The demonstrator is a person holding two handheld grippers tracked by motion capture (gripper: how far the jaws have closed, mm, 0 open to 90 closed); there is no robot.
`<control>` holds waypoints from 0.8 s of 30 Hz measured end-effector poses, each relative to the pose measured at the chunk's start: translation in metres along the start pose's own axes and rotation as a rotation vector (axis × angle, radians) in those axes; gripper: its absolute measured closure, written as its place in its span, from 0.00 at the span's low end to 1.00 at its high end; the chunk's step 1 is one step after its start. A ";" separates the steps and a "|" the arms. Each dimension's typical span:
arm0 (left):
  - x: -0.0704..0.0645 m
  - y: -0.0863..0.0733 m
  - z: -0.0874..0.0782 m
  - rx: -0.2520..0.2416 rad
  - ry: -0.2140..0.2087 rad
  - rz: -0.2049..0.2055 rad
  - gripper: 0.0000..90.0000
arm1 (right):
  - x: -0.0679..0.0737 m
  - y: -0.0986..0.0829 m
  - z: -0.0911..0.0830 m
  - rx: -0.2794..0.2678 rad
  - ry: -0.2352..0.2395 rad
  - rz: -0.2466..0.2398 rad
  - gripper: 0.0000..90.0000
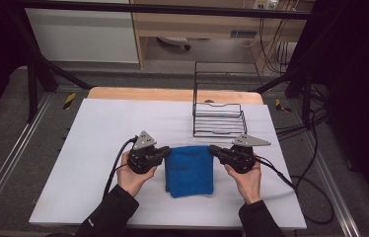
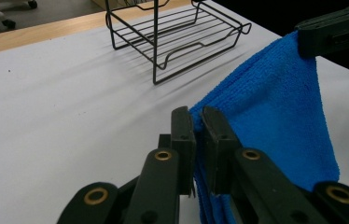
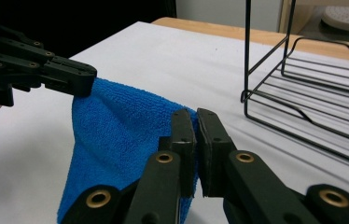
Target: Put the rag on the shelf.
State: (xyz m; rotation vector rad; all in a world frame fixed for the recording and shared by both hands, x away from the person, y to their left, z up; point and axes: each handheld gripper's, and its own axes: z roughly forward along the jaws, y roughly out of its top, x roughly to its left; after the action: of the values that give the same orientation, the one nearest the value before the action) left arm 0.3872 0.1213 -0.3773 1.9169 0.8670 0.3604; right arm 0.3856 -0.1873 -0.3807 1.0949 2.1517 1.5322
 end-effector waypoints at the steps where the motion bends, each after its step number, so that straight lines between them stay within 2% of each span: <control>1: 0.000 0.001 -0.001 -0.006 0.000 -0.002 0.93 | 0.001 0.001 -0.001 -0.005 0.000 -0.001 0.96; 12: -0.006 0.012 -0.014 -0.092 0.005 0.017 0.93 | 0.007 0.012 -0.013 -0.071 -0.012 -0.044 0.97; 24: -0.011 0.029 -0.021 -0.153 -0.001 0.026 0.93 | 0.009 0.024 -0.027 -0.124 -0.033 -0.082 0.97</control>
State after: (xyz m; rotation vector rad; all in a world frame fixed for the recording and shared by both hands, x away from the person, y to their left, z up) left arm 0.3794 0.1188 -0.3404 1.7886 0.7915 0.4293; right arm 0.3730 -0.1955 -0.3471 0.9730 2.0240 1.5762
